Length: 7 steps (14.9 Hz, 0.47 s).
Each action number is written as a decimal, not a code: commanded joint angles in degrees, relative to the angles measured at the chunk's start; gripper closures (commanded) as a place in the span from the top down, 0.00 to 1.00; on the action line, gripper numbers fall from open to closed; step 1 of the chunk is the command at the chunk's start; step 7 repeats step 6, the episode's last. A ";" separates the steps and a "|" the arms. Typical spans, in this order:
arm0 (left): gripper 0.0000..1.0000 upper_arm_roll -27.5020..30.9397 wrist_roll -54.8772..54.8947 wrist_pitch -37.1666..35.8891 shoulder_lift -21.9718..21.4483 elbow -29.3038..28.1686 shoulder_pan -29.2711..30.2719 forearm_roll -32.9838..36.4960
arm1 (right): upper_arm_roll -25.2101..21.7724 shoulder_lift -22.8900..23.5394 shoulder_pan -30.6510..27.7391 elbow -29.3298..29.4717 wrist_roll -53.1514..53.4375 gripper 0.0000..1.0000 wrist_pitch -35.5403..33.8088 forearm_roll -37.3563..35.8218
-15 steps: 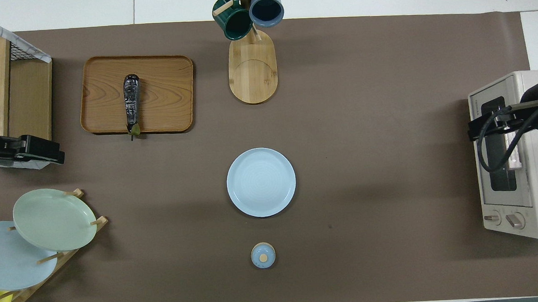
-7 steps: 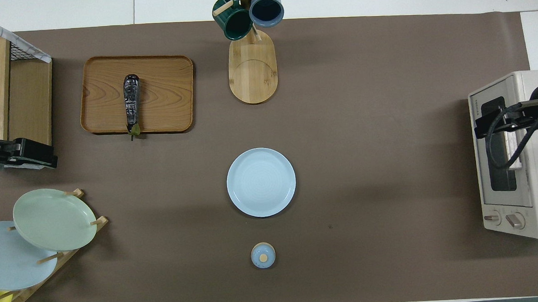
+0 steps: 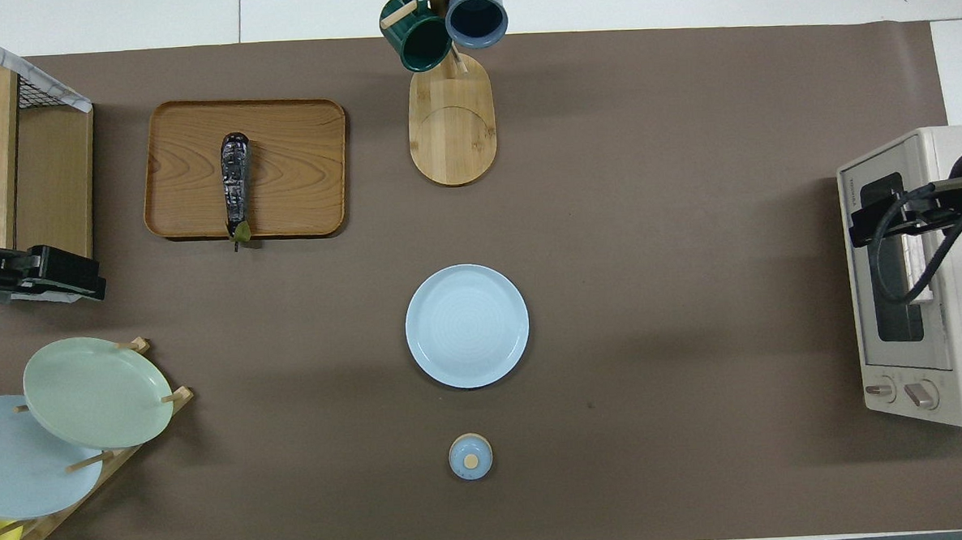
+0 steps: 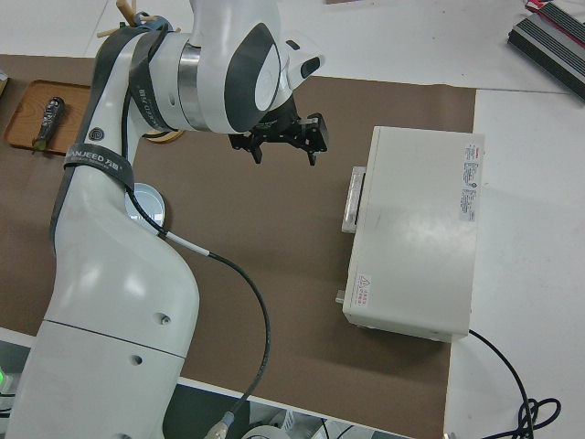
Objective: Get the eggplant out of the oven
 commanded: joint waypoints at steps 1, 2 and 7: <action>1.00 0.62 -0.04 0.34 0.39 0.64 -0.32 -0.91 | 0.32 -0.53 -0.67 0.21 0.23 1.00 -0.76 1.05; 1.00 0.62 -0.04 0.34 0.31 0.64 -0.06 -0.91 | 0.32 -0.44 -0.59 0.21 0.31 1.00 -0.76 1.05; 1.00 0.62 0.05 0.43 0.04 0.29 0.38 -1.00 | 0.32 -0.71 -0.67 0.03 0.14 1.00 -0.84 1.05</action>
